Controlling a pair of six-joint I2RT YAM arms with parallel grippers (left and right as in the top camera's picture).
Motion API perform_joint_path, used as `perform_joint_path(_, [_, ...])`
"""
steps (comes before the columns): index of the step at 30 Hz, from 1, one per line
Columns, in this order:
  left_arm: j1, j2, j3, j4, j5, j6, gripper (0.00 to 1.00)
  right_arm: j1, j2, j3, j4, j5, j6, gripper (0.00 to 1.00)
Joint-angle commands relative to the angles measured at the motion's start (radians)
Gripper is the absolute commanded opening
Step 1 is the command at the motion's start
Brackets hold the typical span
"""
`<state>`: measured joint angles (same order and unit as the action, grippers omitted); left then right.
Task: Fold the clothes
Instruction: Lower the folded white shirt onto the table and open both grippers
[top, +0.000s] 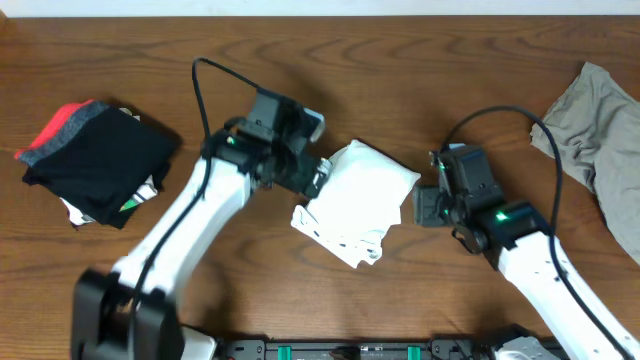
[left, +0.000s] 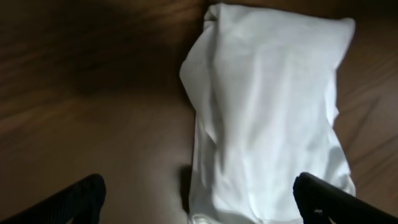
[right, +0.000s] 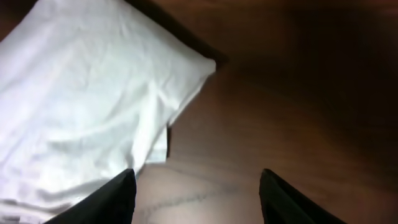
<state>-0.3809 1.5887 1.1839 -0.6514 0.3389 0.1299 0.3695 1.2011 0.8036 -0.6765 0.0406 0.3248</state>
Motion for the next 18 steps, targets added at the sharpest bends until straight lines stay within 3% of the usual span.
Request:
perform_joint_path(1, [0.059,0.109,-0.006,0.047,0.235,0.101,0.98,-0.009,-0.03,0.016,-0.042,0.008,0.005,0.62])
perform_joint_path(6, [0.089,0.219,-0.006,0.142,0.478,0.125,0.98,-0.008,-0.027,0.015,-0.079,0.008,0.011,0.62])
perform_joint_path(18, [0.087,0.303,-0.006,0.26,0.492,0.124,0.98,-0.008,-0.023,0.013,-0.08,0.003,0.023,0.62])
